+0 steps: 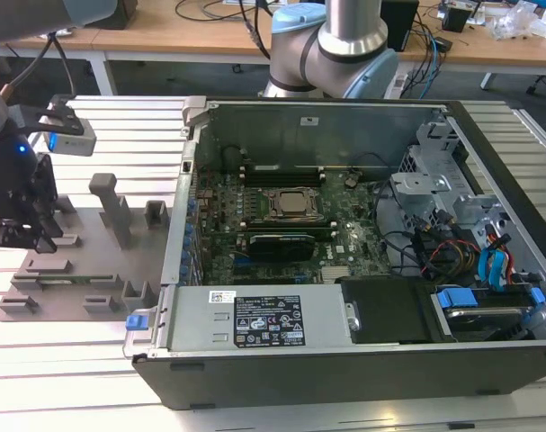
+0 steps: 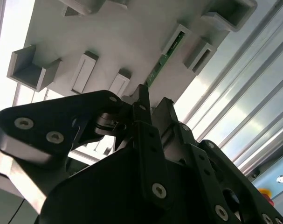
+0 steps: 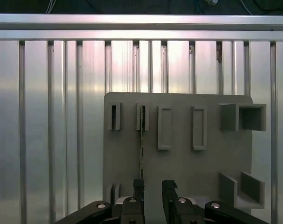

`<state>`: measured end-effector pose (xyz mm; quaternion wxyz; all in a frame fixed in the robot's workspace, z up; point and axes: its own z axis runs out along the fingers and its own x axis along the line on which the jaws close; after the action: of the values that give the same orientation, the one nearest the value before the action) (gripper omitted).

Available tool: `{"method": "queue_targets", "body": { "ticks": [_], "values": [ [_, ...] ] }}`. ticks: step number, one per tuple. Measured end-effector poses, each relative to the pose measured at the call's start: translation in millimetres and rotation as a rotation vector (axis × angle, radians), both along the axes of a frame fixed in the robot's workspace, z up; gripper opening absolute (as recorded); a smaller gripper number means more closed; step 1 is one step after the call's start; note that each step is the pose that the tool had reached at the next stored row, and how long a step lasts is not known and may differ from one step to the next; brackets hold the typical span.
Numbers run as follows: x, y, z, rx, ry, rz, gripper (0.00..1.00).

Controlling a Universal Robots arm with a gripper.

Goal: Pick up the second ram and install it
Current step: 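Pick up the second ram and move it above second insertion slot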

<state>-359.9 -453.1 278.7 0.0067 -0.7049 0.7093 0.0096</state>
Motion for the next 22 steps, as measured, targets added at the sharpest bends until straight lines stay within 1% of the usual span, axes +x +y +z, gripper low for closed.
{"method": "queue_targets", "body": {
  "ticks": [6,9,14,22],
  "values": [
    [-0.2,0.0,-6.3,-0.0001,0.0001,0.000,0.30],
    [-0.2,0.0,-12.0,0.0000,0.0001,0.000,0.30],
    [-0.2,0.0,-17.5,-0.0001,0.0001,0.000,0.30],
    [-0.2,0.0,-24.3,0.0000,0.0001,0.000,0.30]
  ]
}}
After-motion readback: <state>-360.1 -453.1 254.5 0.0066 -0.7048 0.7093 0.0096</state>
